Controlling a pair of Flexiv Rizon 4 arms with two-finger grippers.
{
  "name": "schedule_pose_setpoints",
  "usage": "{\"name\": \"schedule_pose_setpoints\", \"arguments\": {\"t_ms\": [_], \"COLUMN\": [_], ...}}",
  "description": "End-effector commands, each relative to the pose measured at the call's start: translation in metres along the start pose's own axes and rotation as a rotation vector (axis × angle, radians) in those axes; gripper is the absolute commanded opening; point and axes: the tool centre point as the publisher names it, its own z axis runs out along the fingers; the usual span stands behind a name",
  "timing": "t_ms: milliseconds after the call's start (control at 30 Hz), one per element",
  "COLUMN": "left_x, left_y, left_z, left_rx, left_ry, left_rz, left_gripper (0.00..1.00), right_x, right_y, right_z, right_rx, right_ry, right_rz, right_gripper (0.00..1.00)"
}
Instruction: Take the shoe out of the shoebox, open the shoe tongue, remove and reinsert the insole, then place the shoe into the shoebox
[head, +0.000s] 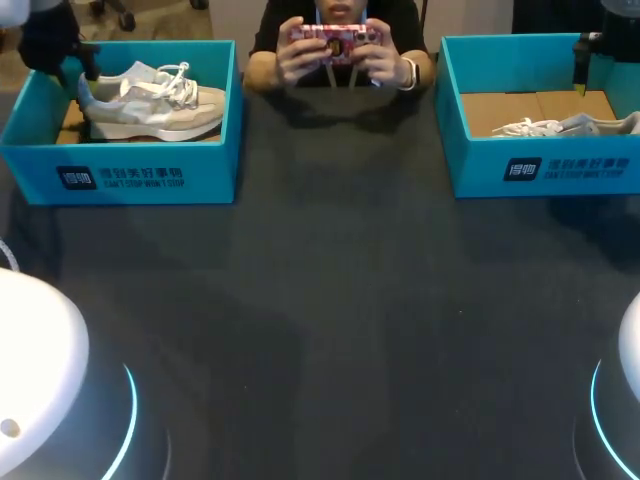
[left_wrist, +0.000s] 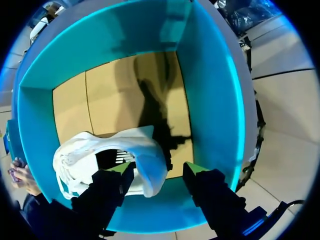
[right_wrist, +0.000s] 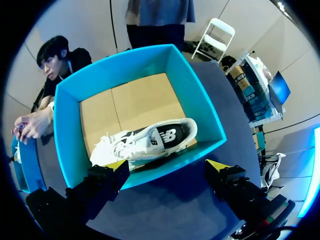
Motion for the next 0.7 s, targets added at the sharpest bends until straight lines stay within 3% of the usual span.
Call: {"name": "schedule_pose_setpoints", "arguments": {"t_ms": [33, 500, 633, 700], "left_x": [0.002, 0.003, 0.004, 0.003], "left_y": [0.013, 0.013, 0.013, 0.012], "left_z": [0.011, 0.042, 0.048, 0.05], "left_rx": [0.019, 0.059, 0.071, 0.079], "left_ry": [-0.002, -0.005, -0.001, 0.002], "left_rz": [-0.003, -0.013, -0.016, -0.013], "left_gripper": [0.65, 0.64, 0.58, 0.5], "right_x": [0.0, 0.0, 0.0, 0.0], "right_y": [-0.001, -0.001, -0.001, -0.001], "right_z": [0.0, 0.0, 0.0, 0.0], "right_rx": [-0.003, -0.003, -0.003, -0.003], "right_ry": [0.001, 0.001, 0.001, 0.001], "right_rz": [0.001, 0.001, 0.001, 0.001], "right_gripper": [1.0, 1.0, 1.0, 1.0]}}
